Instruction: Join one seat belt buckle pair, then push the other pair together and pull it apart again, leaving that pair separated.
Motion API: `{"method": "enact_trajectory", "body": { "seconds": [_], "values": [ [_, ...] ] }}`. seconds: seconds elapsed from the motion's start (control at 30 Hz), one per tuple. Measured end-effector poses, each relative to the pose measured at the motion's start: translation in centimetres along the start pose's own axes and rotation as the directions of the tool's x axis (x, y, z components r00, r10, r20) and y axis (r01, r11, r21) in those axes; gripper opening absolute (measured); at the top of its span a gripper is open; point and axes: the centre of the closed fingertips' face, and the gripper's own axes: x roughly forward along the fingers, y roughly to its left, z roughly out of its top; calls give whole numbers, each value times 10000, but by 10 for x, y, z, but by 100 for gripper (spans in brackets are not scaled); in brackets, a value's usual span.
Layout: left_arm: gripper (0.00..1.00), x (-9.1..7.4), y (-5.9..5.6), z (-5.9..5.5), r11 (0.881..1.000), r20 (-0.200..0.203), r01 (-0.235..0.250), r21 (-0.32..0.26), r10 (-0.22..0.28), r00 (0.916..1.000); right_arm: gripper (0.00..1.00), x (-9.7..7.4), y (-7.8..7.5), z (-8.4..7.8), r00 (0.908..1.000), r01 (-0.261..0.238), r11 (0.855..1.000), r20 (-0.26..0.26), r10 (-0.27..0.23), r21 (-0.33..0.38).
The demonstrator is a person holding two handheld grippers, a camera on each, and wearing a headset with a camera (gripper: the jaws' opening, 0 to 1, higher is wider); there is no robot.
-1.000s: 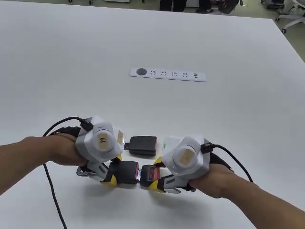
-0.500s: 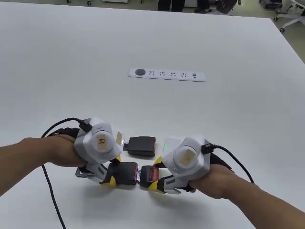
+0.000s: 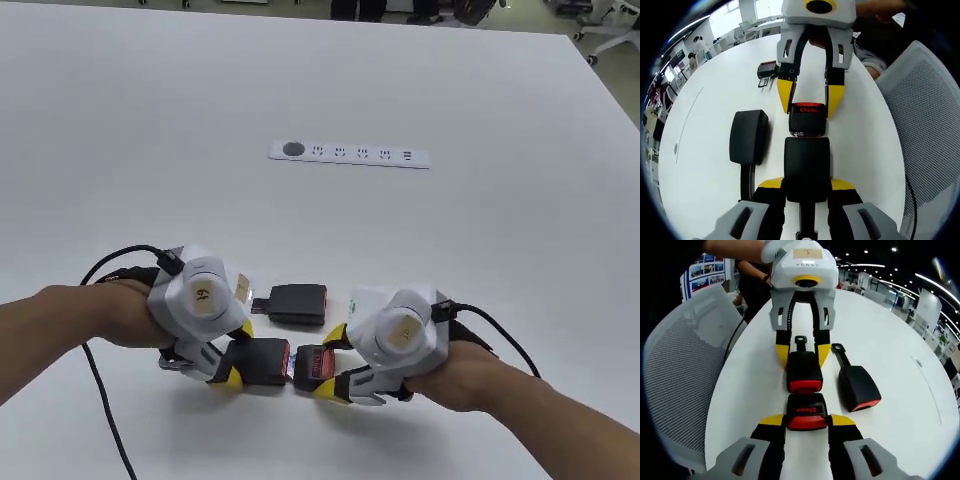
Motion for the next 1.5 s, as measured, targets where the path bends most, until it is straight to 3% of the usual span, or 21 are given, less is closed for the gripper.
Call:
{"method": "enact_trajectory", "body": {
  "seconds": [0.17, 0.5, 0.83, 1.1, 1.17, 1.5],
  "values": [
    [34, 1, 1, -1, 9998, -119, -114, 140, 115, 9999, 30, 0, 1, 0, 10000, 66, 10000, 49, -66, -62],
    [36, -2, 1, -1, 9985, -77, -528, -121, 527, 9986, 33, -4, 1, 2, 9998, 207, 9998, -12, -207, 7],
    [41, -14, -2, 5, 9959, 98, -693, -584, 700, 9975, 39, -13, -2, 6, 9995, 317, 9995, -73, -317, -16],
    [42, -29, 0, 2, 9912, 131, -981, -893, 997, 9949, 40, -27, -10, 10, 9986, 520, 9986, -102, -520, -84],
    [42, -33, 3, 4, 9873, 346, -1066, -1181, 1114, 9932, 40, -29, -13, 9, 9983, 566, 9983, -127, -568, -104],
    [43, -44, 26, 9, 9776, 599, -1455, -1523, 1561, 9859, 41, -41, -30, 3, 9966, 790, 9968, -210, -792, -82]
  ]
}}
